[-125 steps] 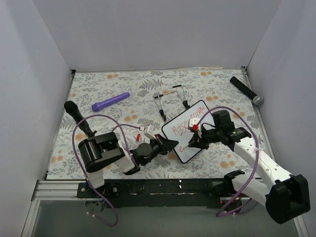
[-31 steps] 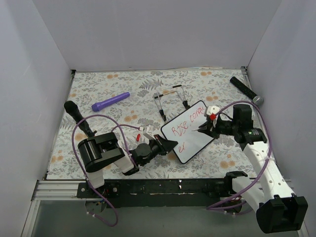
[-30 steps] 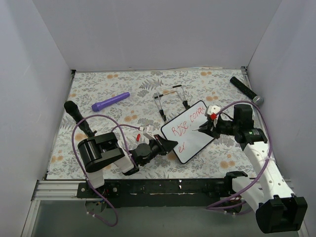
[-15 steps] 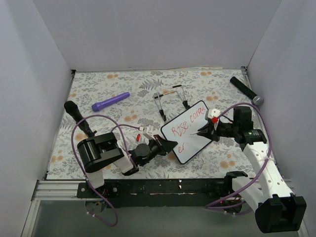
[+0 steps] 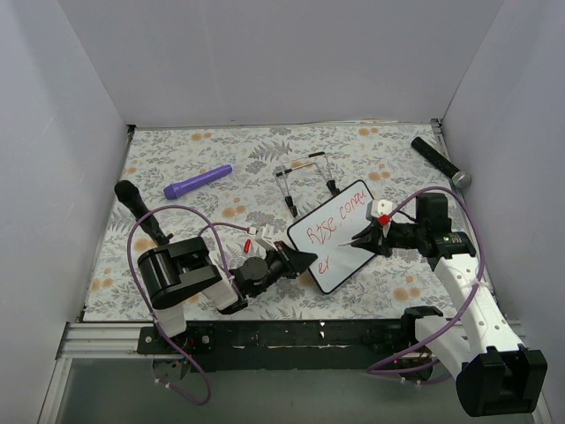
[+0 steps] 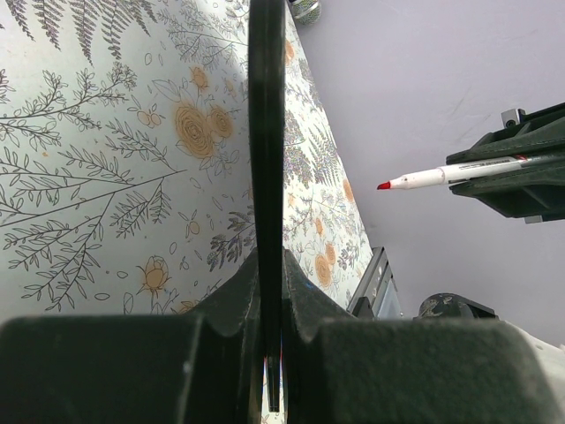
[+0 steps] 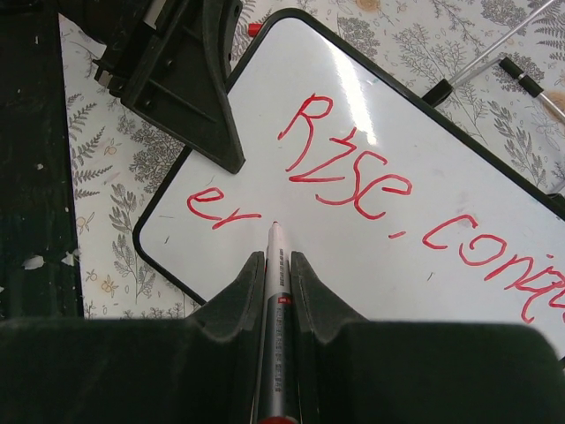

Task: Write a sentence on the whiteboard
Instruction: Write on the whiteboard with the whiteboard.

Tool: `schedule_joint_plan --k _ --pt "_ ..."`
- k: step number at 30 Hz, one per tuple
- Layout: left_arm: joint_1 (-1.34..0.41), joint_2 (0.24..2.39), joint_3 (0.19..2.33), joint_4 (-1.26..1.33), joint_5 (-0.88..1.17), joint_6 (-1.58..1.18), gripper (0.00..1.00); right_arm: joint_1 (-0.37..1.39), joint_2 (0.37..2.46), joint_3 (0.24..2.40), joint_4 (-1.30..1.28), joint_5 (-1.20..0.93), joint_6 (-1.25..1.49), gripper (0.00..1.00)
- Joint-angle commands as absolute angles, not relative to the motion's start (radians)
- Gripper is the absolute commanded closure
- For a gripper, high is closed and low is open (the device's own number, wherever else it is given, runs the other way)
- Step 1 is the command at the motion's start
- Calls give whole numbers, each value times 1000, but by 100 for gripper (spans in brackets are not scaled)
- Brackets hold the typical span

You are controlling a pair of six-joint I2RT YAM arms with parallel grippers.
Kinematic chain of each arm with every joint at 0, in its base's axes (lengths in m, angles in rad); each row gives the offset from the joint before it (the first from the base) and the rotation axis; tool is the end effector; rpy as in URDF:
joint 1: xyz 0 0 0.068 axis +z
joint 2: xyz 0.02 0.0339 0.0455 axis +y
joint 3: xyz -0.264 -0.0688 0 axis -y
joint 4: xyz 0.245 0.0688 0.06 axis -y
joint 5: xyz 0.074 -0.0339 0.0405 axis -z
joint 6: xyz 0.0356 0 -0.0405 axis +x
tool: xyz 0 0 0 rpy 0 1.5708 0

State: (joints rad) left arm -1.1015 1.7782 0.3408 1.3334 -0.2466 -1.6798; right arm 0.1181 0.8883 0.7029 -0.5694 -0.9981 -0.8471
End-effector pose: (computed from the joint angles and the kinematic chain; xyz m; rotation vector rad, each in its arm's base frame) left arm 0.1318 -0.2408 0.1257 -0.8044 1.9006 -1.7727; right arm 0.1686 0.0501 0.2683 -1.3217 1.5253 0.6977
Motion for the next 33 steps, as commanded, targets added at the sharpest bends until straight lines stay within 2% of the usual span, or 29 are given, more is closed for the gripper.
schedule_joint_plan --k 1,14,19,25,33 --pt "-1104 1743 321 1513 -230 -1628 100 115 890 690 -568 -1019 -865 99" --pt "-1104 1735 313 1516 -232 -1624 100 115 888 692 -568 -934 -884 99" --pt "-1104 1743 319 1517 -226 -1626 100 114 894 677 -584 -982 -986 99" --pt "-1104 1744 318 1514 -225 -1631 100 120 904 657 -554 -1028 -945 99" --pt "-1104 1756 324 1522 -221 -1635 100 195 919 634 -473 -919 -838 99"
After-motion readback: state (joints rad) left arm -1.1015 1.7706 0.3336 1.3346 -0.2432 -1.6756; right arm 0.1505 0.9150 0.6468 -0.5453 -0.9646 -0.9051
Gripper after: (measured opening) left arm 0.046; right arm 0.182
